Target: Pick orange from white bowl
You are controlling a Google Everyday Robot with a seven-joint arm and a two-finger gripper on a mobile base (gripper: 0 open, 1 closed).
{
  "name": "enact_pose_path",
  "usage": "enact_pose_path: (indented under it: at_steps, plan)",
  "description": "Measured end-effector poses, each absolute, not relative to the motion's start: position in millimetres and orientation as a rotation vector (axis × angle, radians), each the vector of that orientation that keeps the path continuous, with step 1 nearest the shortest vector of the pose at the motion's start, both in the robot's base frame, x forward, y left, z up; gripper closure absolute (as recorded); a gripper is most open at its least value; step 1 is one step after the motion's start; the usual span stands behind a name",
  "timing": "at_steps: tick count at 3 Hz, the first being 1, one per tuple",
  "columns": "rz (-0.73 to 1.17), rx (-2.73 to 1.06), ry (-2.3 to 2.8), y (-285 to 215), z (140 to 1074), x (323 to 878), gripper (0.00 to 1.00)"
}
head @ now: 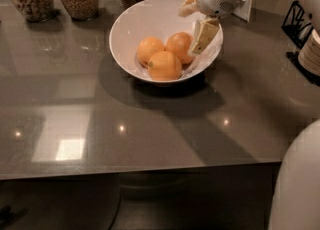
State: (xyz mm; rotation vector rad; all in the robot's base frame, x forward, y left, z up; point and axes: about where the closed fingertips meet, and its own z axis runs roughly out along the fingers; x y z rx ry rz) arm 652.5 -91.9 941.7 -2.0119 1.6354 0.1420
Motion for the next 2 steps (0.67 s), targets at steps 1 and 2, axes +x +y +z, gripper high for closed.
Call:
enact_pose_path:
  at_steps: [1,2]
  plan:
    - [0.118,-2.011,1.644,-98.1,939.5,660.3,0.43]
    - [0.126,-2.023,1.643,-97.6,931.1,667.9,0.4]
